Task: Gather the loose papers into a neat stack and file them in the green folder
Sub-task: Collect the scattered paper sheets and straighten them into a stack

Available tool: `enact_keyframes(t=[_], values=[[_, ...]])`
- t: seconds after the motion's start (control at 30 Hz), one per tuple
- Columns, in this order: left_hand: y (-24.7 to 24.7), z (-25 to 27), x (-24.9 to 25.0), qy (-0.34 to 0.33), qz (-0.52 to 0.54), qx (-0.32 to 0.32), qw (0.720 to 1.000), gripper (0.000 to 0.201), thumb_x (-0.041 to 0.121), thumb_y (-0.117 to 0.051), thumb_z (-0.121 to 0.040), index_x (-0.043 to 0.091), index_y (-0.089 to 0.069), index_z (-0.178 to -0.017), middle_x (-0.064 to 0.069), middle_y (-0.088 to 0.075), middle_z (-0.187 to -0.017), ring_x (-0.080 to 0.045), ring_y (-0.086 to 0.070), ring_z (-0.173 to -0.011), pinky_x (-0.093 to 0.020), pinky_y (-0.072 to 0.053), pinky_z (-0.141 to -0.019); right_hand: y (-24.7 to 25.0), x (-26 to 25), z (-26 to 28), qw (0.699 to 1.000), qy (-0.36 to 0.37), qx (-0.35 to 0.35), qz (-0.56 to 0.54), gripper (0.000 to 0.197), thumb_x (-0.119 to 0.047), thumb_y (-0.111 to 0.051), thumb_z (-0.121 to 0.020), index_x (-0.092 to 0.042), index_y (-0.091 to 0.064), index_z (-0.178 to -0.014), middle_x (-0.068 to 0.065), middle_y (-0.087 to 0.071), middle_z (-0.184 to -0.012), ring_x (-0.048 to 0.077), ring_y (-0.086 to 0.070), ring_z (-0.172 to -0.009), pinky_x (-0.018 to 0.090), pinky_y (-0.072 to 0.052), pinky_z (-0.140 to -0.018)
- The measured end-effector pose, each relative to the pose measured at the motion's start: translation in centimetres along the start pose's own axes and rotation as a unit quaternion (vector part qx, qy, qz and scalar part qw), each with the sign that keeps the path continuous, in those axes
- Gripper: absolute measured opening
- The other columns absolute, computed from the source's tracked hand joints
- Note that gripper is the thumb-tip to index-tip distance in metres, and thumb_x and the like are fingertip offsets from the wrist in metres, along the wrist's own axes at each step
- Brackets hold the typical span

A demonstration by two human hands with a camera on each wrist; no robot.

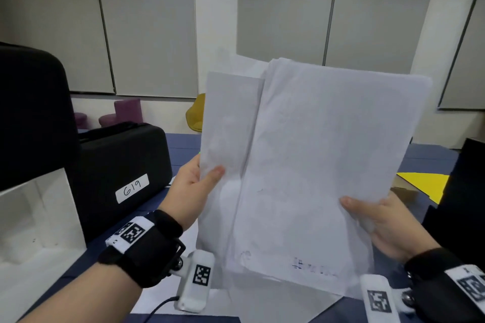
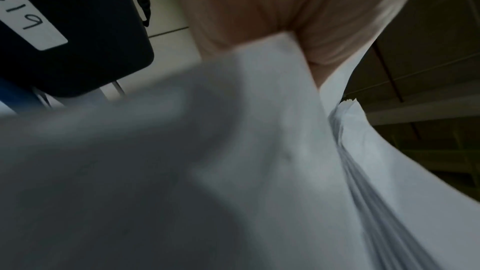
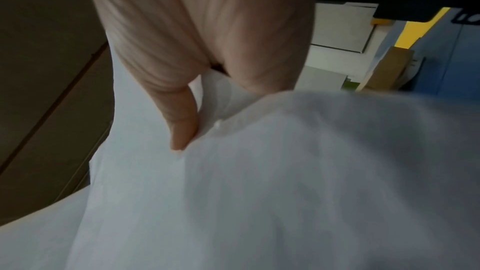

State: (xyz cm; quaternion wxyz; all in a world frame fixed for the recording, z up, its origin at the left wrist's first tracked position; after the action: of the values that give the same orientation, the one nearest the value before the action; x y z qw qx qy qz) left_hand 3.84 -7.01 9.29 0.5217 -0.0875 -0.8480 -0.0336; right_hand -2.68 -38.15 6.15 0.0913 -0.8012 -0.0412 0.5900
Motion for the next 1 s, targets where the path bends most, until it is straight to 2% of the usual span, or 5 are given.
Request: enact_keyframes(t=[0.17,0.3,0.43,0.7,1.0], values=[[-2.1,1.2,0.1,0.050,0.084,-0.020,0.995,0.030,0.012,-0.038,-0.103,0.006,-0.059,-0.124,-0.004,-0.073,-0.108,-0.015,-0.070,-0.096,-0.023,-0.057,-0.080,-0.9,1.7,0.7,0.998,-0.039,0.001,-0.051,0.061,-0.004,-0.071,-0.071,-0.003,-0.056,-0.129,0.016,-0.064,-0.126,0.031,-0.063,-0.114,0.044,-0.047,-0.099],[-3.5,2.4,-0.7,0.053,0.052,-0.063,0.995,0.028,0.023,-0.036,-0.105,0.022,-0.060,-0.117,0.024,-0.072,-0.101,0.011,-0.065,-0.097,-0.003,-0.047,-0.074,-1.4,2.2,1.5,0.998,-0.054,0.026,-0.024,0.064,0.000,-0.074,-0.067,-0.007,-0.056,-0.128,0.015,-0.067,-0.122,0.032,-0.066,-0.109,0.045,-0.052,-0.095],[-3.8,3.2,-2.3,0.074,0.020,-0.107,0.991,0.047,0.023,-0.064,-0.083,0.023,-0.053,-0.129,0.004,-0.069,-0.121,-0.014,-0.066,-0.111,-0.024,-0.054,-0.083,-1.4,3.1,1.9,0.996,-0.060,0.059,-0.007,0.097,-0.017,-0.095,-0.041,-0.013,-0.052,-0.127,0.010,-0.070,-0.118,0.031,-0.067,-0.107,0.047,-0.053,-0.091],[-2.8,3.7,-2.5,0.063,0.059,-0.057,0.995,0.047,0.013,-0.061,-0.077,0.012,-0.057,-0.124,-0.009,-0.071,-0.117,-0.029,-0.067,-0.109,-0.037,-0.057,-0.089,-4.2,0.7,3.1,0.996,0.026,0.060,0.055,0.033,-0.003,-0.061,-0.088,-0.013,-0.061,-0.119,0.003,-0.074,-0.110,0.023,-0.070,-0.103,0.034,-0.057,-0.086],[-2.1,2.4,0.7,0.077,0.041,-0.150,0.985,0.056,0.020,-0.075,-0.072,0.010,-0.057,-0.124,-0.012,-0.069,-0.120,-0.028,-0.068,-0.108,-0.040,-0.056,-0.091,-4.2,-3.5,2.4,0.990,0.108,0.085,-0.039,0.035,0.003,-0.051,-0.092,-0.008,-0.057,-0.125,0.008,-0.070,-0.118,0.024,-0.066,-0.110,0.036,-0.053,-0.094]])
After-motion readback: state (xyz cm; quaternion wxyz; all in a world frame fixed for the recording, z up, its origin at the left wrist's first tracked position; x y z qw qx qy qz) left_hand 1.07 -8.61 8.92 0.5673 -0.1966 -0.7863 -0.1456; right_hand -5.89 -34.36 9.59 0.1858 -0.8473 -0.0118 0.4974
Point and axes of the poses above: each hand's wrist, its own z-axis away from the middle knuckle, its own y-axis out of the back of the hand, x = y × z, the point moved 7 cm from there along -z, towards the middle knuckle
